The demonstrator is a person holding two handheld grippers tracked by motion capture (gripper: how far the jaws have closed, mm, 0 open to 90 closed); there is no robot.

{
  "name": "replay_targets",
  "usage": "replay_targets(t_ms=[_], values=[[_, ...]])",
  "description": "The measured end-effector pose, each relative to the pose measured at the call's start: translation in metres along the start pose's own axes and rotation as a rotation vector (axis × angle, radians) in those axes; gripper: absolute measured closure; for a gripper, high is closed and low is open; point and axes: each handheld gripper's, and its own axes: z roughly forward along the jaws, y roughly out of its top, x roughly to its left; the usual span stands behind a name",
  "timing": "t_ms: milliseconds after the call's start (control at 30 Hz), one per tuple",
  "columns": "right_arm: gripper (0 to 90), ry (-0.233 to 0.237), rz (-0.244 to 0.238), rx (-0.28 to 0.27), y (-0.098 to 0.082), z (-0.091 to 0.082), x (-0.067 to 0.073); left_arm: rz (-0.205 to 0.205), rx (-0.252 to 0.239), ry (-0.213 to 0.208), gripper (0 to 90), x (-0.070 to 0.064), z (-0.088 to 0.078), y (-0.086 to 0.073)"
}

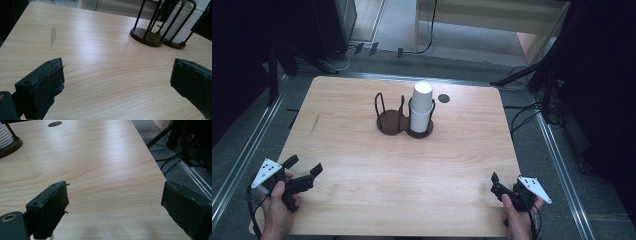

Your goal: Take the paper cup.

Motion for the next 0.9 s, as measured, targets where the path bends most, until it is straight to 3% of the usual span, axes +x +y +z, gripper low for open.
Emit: replay_targets(t_ms=[133, 300, 600, 900], values=[[10.1, -0.001, -0.007, -0.003, 0.000, -0.001, 0.002, 0.006, 0.007, 0.008, 0.0, -0.001, 0.000, 0.000], [12.3, -0.015, -0.049, -0.019, 0.000, -0.003, 0.005, 0.021, 0.011, 0.014, 0.0, -0.003, 0.001, -0.001], [12.4, -0.021, -0.018, -0.031, 0.008, -0.005, 0.003, 0.012, 0.012, 0.014, 0.0, -0.002, 0.001, 0.000], [12.5, 0.002, -0.056, -0.022, 0.023, -0.001, 0.030, 0.004, 0.009, 0.009, 0.0, -0.001, 0.001, -0.001]])
